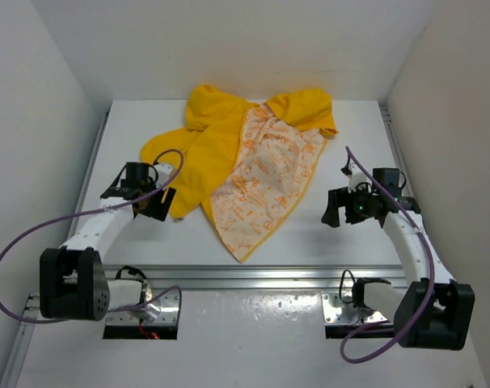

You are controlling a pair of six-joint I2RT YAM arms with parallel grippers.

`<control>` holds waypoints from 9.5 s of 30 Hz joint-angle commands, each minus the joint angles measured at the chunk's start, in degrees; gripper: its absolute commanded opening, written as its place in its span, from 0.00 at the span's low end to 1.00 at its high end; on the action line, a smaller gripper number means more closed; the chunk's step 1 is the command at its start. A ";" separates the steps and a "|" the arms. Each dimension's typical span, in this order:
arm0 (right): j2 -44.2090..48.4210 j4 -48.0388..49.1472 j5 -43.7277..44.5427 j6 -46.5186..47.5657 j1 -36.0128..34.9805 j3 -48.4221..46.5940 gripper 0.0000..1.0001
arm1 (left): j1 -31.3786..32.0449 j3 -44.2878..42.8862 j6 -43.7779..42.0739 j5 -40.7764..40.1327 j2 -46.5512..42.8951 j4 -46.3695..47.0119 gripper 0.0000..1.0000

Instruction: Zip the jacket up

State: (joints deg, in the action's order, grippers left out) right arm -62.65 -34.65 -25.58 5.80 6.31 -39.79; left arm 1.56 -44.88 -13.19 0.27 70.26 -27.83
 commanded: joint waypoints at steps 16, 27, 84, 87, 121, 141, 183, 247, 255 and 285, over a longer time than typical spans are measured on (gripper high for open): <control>-5.81 0.46 -4.30 -3.34 -4.20 -5.30 0.90 | -1.04 -6.69 -13.70 12.91 14.81 0.41 0.79; -7.13 -1.29 -4.83 -2.55 -4.28 -6.88 0.90 | -0.42 -14.71 -20.20 15.02 26.58 -0.82 0.79; -22.60 59.08 -18.98 1.31 -43.83 -13.30 1.00 | 3.10 -13.21 -6.23 61.78 0.32 -11.36 0.00; -24.97 63.20 -19.06 1.58 -43.92 -14.08 1.00 | 3.71 -13.21 -6.23 61.78 0.32 -11.98 0.00; -35.34 63.92 -25.93 7.56 -47.00 -19.71 0.70 | 11.01 -15.50 -10.18 59.06 -3.63 -15.31 0.00; -28.75 27.40 -38.66 26.60 -46.29 -27.35 0.00 | 11.62 -15.67 -15.19 50.44 -4.78 -17.87 0.35; -37.54 -5.68 -27.50 32.96 -49.11 -47.48 0.00 | 17.51 -14.97 -13.80 60.11 -5.40 -13.65 0.58; -41.32 -6.04 -28.65 22.68 -49.37 -54.52 0.06 | 12.41 -8.03 -9.66 61.96 -4.78 -3.72 0.01; -35.35 16.68 -26.98 -0.58 -42.70 -39.51 0.58 | 8.99 -5.49 -7.91 61.43 -4.78 -1.26 0.00; -45.19 96.88 -26.62 -110.66 -38.74 -22.00 0.72 | 9.59 6.39 30.07 39.89 -18.32 32.66 0.00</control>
State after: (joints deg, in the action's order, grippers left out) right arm -106.98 60.29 -52.73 -103.53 -31.62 -59.33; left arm 10.15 -38.70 15.51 41.56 53.01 1.30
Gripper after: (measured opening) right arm 0.723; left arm 0.029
